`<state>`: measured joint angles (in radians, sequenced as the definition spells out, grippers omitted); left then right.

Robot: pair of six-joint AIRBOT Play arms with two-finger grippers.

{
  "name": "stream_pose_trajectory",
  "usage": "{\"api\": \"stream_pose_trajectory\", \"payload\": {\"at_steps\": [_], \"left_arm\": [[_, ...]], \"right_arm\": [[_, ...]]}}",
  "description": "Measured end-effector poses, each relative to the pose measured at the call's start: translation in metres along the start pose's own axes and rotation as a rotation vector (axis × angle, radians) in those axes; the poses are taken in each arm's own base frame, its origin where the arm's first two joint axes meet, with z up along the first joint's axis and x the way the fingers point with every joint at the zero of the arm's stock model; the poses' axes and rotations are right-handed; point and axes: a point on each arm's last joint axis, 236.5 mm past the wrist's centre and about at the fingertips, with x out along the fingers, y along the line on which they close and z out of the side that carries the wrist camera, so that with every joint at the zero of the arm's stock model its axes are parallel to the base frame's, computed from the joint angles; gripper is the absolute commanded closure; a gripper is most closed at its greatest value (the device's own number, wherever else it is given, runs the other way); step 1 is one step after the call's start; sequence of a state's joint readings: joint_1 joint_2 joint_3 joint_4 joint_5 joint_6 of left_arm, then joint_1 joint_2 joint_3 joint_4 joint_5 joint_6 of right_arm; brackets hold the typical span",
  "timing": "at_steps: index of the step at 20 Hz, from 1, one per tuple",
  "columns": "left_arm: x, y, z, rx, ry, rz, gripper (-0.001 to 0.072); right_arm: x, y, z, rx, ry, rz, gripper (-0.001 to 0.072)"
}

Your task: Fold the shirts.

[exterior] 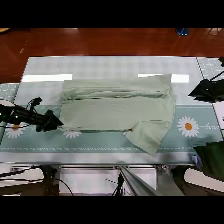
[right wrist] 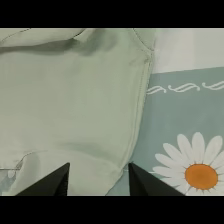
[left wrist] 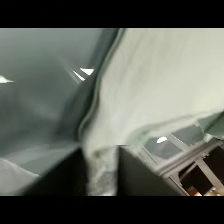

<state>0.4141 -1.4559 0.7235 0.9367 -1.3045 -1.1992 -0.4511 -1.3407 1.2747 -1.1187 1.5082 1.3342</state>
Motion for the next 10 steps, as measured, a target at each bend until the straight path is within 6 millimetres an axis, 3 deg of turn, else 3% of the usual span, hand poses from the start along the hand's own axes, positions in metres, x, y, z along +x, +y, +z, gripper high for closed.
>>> {"api": "stream_pose_trajectory", "payload": {"at_steps": [3, 5, 7, 9, 10], "left_arm": [[0.014, -0.011, -0.003, 0.035, 0.027, 0.003, 0.0684], [0.017, -0.014, -0.005, 0.041, 0.041, 0.001, 0.0684], [0.017, -0.013, -0.007, 0.038, 0.048, -0.003, 0.0684], [0.014, -0.012, -0.008, 0.042, 0.05, -0.006, 0.0684], [0.013, -0.011, -0.008, 0.043, 0.048, -0.008, 0.0684]], "right_arm": [[-0.008, -0.003, -0.002, -0.017, -0.018, -0.035, 0.0252], [-0.013, -0.021, -0.012, -0.018, -0.004, -0.112, 0.0252], [-0.012, -0.037, -0.029, 0.016, 0.02, -0.155, 0.025], [0.001, -0.047, -0.055, 0.051, 0.065, -0.155, 0.0183], [0.011, -0.049, -0.069, 0.062, 0.091, -0.148, 0.0183]]}}
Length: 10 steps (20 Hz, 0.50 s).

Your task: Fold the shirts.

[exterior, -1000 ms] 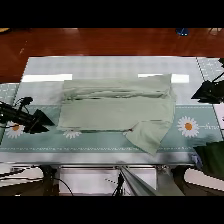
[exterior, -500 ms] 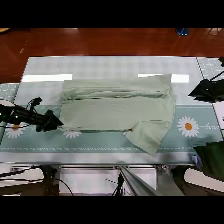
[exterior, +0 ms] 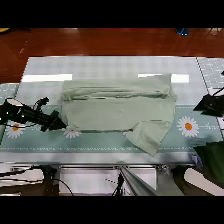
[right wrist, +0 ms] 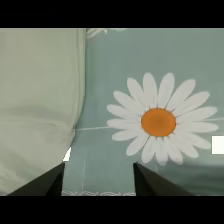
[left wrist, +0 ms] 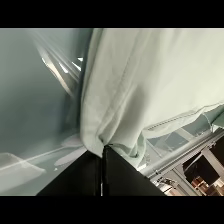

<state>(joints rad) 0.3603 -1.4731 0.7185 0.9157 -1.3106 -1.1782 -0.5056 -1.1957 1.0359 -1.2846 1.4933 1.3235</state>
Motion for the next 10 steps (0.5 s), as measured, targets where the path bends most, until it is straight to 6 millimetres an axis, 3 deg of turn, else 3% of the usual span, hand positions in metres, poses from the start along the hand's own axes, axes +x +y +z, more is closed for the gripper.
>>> {"api": "stream_pose_trajectory", "payload": {"at_steps": [5, 10], "left_arm": [[-0.003, 0.001, -0.004, 0.013, 0.011, -0.013, 0.0684], [-0.004, -0.003, -0.007, 0.022, 0.025, -0.031, 0.0684]], "right_arm": [[0.055, 0.014, -0.039, 0.057, 0.061, 0.12, 0.0185], [0.091, 0.042, -0.049, 0.055, 0.048, 0.196, 0.0185]]}}
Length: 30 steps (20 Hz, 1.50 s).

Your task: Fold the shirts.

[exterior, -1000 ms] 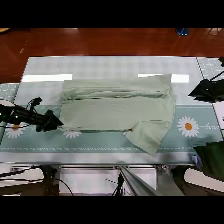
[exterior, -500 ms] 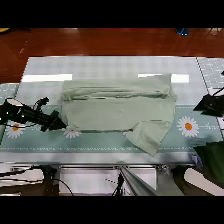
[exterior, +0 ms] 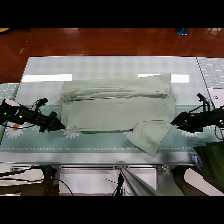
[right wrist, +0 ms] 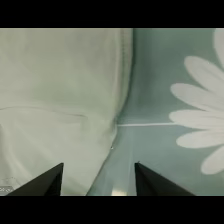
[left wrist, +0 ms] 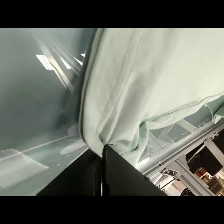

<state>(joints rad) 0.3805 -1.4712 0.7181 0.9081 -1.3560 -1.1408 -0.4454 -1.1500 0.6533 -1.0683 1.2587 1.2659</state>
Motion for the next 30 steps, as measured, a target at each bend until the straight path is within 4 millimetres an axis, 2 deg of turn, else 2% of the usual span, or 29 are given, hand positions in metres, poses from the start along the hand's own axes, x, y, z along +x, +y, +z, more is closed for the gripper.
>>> {"api": "stream_pose_trajectory", "payload": {"at_steps": [2, 3, 4, 6, 7, 10, 12, 14, 16, 19, 22, 25, 27, 30], "left_arm": [[0.0, -0.001, -0.001, 0.001, 0.004, -0.004, 0.0684], [0.0, -0.002, -0.002, 0.001, 0.007, -0.007, 0.0684], [0.0, -0.002, -0.002, 0.001, 0.009, -0.008, 0.0684], [0.0, -0.002, -0.002, 0.002, 0.01, -0.009, 0.0684], [0.0, -0.002, -0.002, 0.004, 0.01, -0.009, 0.0684], [-0.003, -0.005, -0.001, 0.018, 0.006, -0.009, 0.0684], [-0.01, -0.009, 0.004, 0.042, -0.009, -0.008, 0.0684], [-0.022, -0.021, 0.014, 0.077, -0.046, -0.021, 0.0684], [-0.04, -0.043, 0.029, 0.124, -0.114, -0.056, 0.0684], [-0.076, -0.089, 0.06, 0.201, -0.253, -0.141, 0.0684], [-0.114, -0.126, 0.093, 0.251, -0.412, -0.202, 0.0684], [-0.137, -0.14, 0.123, 0.234, -0.536, -0.224, 0.0684], [-0.14, -0.143, 0.14, 0.215, -0.576, -0.234, 0.0684], [-0.133, -0.143, 0.166, 0.189, -0.595, -0.239, 0.0684]], "right_arm": [[0.015, 0.003, -0.002, 0.008, -0.01, -0.004, 0.0188], [0.022, 0.004, -0.004, 0.021, -0.013, -0.008, 0.026], [0.027, 0.004, -0.005, 0.028, -0.018, -0.013, 0.0409], [0.035, 0.006, -0.002, 0.039, -0.042, -0.02, 0.0656], [0.037, 0.008, 0.0, 0.047, -0.053, -0.018, 0.0687], [0.035, 0.014, 0.014, 0.032, -0.104, -0.017, 0.0687], [0.022, 0.024, 0.031, 0.0, -0.153, -0.009, 0.0688], [0.001, 0.041, 0.052, -0.044, -0.224, 0.013, 0.0688], [-0.027, 0.066, 0.078, -0.079, -0.318, 0.057, 0.0689], [-0.067, 0.105, 0.118, -0.124, -0.482, 0.121, 0.0689], [-0.092, 0.134, 0.159, -0.134, -0.632, 0.155, 0.0688], [-0.093, 0.149, 0.195, -0.114, -0.711, 0.169, 0.0689], [-0.083, 0.156, 0.217, -0.106, -0.736, 0.17, 0.0688], [-0.069, 0.158, 0.246, -0.08, -0.784, 0.163, 0.0688]]}}
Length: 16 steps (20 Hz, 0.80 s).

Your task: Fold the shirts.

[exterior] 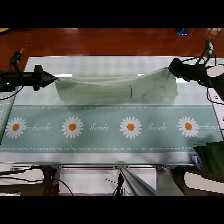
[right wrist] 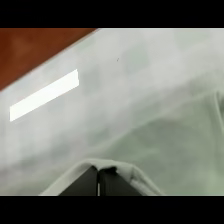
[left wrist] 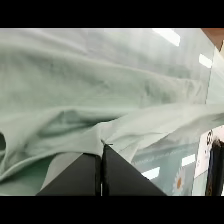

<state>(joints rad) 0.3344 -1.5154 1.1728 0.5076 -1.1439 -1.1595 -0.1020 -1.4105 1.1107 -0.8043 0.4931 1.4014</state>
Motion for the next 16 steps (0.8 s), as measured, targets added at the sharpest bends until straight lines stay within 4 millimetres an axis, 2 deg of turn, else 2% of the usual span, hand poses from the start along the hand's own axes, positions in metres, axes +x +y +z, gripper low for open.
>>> {"api": "stream_pose_trajectory", "payload": {"at_steps": [3, 5, 6, 7, 8, 9, 10, 12, 15, 16], "left_arm": [[0.021, 0.017, 0.009, -0.035, 0.0, 0.016, 0.0684], [0.035, 0.03, 0.006, -0.06, 0.025, 0.022, 0.0681], [0.04, 0.036, 0.005, -0.073, 0.034, 0.026, 0.0626], [0.044, 0.041, 0.004, -0.084, 0.041, 0.029, 0.0481], [0.048, 0.046, 0.003, -0.093, 0.049, 0.032, 0.0307], [0.05, 0.048, 0.002, -0.099, 0.054, 0.032, 0.0204], [0.052, 0.05, 0.001, -0.104, 0.059, 0.032, 0.0196], [0.051, 0.053, -0.002, -0.112, 0.073, 0.027, 0.0196], [0.044, 0.053, -0.008, -0.125, 0.112, 0.004, 0.0197], [0.041, 0.052, -0.012, -0.131, 0.129, -0.007, 0.0198]], "right_arm": [[0.022, -0.01, -0.001, 0.019, -0.01, -0.023, 0.0686], [0.033, -0.017, -0.005, 0.027, -0.003, -0.036, 0.0686], [0.037, -0.02, -0.006, 0.029, -0.002, -0.043, 0.0686], [0.039, -0.023, -0.008, 0.023, 0.003, -0.05, 0.0672], [0.041, -0.026, -0.01, 0.011, 0.009, -0.059, 0.0549], [0.042, -0.029, -0.01, -0.001, 0.012, -0.066, 0.0389], [0.042, -0.033, -0.011, -0.015, 0.017, -0.077, 0.0283], [0.039, -0.041, -0.013, -0.043, 0.041, -0.095, 0.0263], [0.022, -0.061, -0.007, -0.129, 0.068, -0.146, 0.0259], [0.013, -0.072, -0.004, -0.168, 0.082, -0.182, 0.0187]]}}
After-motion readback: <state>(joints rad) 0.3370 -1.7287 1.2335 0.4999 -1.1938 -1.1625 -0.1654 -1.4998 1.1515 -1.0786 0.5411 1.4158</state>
